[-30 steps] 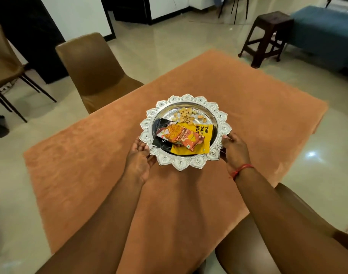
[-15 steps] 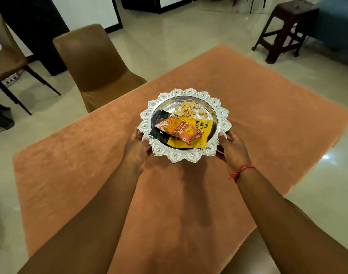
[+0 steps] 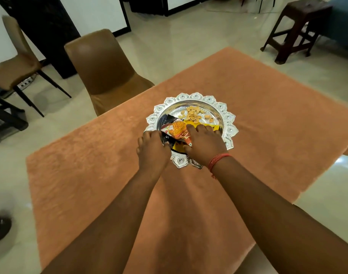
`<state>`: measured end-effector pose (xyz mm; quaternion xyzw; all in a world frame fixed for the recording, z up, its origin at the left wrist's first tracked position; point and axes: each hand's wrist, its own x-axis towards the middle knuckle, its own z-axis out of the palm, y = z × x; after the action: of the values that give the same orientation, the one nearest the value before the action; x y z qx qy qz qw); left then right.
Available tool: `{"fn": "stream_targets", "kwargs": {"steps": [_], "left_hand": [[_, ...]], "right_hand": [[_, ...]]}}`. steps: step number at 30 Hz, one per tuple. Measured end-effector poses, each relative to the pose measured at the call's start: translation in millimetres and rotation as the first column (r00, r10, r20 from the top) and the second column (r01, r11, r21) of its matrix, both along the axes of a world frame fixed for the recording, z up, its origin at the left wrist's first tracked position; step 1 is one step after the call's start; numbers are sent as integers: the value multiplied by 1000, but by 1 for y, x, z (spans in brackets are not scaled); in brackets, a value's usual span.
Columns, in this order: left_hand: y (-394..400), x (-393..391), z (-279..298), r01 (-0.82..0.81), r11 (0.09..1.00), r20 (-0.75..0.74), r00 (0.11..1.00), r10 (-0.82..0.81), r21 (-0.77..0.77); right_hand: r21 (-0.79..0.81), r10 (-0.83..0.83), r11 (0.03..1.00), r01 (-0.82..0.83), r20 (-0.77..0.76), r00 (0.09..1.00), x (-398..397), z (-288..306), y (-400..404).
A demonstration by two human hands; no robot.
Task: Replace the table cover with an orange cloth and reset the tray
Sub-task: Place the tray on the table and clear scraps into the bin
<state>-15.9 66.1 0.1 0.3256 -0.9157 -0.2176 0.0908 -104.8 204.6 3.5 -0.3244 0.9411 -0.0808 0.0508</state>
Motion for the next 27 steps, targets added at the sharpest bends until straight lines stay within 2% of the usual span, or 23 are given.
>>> {"fn": "stream_targets", "kwargs": {"steps": [2,7,13,16,22,24,27], "left_hand": [[-3,-3,1,30,996,76,997,-24,-80],[-8,-17,2,63,977,207,978,-20,-205],[-15,-32,9,23,984,247,969,21,-174],[-18,-37,8,-59,994,212,974,77,-88],[-28,-35,12,-121,971,2,992,123,205],[-31,-33,20,-126,928,-73,984,161,351],[-38,-23,33,-147,817,-174,942,288,558]], "right_hand": [[-53,-13,999,13,-1,1000,-1,-4,-1],[-324,-128,935,141,63,990,-3,-2,3],[-560,-242,771,304,184,953,-4,9,21],[-645,-267,674,360,241,933,-3,14,32],[-721,-284,536,439,336,898,-4,19,40],[-736,-279,499,458,364,889,-3,23,42],[-749,-269,459,478,396,878,1,29,42]]}}
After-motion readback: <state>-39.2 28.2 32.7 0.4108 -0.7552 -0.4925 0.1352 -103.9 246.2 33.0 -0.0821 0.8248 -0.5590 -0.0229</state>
